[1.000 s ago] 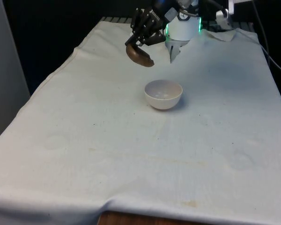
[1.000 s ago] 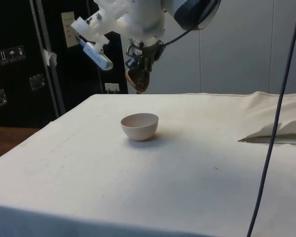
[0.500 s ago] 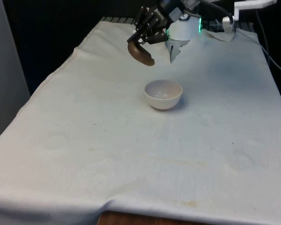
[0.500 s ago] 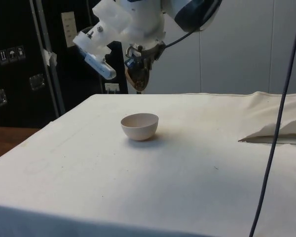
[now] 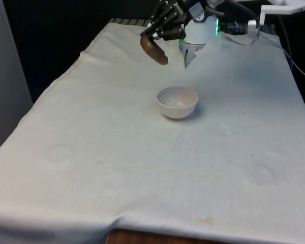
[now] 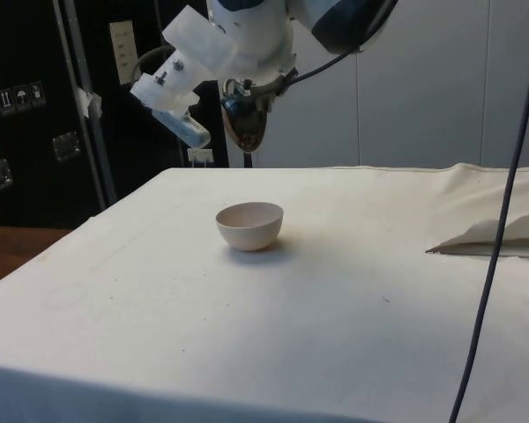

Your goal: Pour the coffee beans from the cup into the bowl.

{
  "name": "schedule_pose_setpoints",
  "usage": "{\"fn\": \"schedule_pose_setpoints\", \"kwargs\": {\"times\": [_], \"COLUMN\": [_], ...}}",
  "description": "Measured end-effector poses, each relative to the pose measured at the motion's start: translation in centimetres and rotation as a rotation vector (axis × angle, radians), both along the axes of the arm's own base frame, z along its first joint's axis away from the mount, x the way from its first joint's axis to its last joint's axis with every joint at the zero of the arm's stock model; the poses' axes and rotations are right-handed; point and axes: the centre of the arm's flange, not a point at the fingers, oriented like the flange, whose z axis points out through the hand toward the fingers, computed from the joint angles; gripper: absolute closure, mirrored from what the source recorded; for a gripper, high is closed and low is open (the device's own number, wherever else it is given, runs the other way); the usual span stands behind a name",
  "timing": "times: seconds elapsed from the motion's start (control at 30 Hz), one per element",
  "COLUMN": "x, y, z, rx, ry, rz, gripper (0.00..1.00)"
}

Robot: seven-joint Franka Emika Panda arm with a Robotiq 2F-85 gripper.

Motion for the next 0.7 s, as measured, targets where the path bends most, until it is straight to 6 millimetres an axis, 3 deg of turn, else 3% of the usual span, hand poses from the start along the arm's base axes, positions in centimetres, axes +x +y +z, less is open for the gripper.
{"fn": "schedule_pose_setpoints", "kwargs": {"times": [0.7], "x": [-0.9], "y": [3.4], "z": [1.0], "rx": [-0.103], "ry": [-0.089], "rz": [-0.026], "gripper": [0.97]}}
